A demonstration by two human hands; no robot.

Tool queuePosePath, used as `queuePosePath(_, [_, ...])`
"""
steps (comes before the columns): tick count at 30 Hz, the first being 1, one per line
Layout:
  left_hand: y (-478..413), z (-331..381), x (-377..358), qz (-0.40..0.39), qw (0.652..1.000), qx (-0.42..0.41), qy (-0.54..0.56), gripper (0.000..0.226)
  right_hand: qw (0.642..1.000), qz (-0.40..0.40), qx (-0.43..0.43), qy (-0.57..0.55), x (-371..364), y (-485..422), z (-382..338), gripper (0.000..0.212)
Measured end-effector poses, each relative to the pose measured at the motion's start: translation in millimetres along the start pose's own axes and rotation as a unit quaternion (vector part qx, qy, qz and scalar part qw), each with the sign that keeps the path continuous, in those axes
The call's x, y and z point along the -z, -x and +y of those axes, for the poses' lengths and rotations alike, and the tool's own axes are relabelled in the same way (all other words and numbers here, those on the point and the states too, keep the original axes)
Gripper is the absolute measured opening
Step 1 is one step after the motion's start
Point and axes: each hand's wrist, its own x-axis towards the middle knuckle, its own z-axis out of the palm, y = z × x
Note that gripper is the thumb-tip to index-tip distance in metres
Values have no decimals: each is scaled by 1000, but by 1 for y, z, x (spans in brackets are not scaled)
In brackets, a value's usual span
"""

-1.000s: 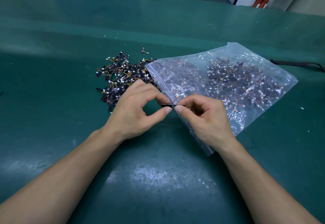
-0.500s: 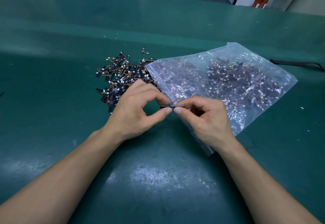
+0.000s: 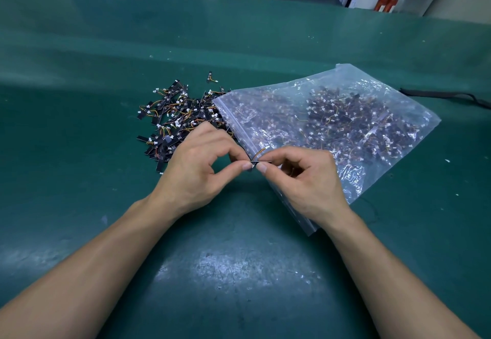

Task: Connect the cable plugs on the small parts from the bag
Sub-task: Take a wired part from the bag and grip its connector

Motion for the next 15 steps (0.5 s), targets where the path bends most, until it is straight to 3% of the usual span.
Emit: queuePosePath(15, [1, 2, 3, -1, 1000, 6, -5, 7, 1000, 7, 8, 8, -2, 0, 1, 3])
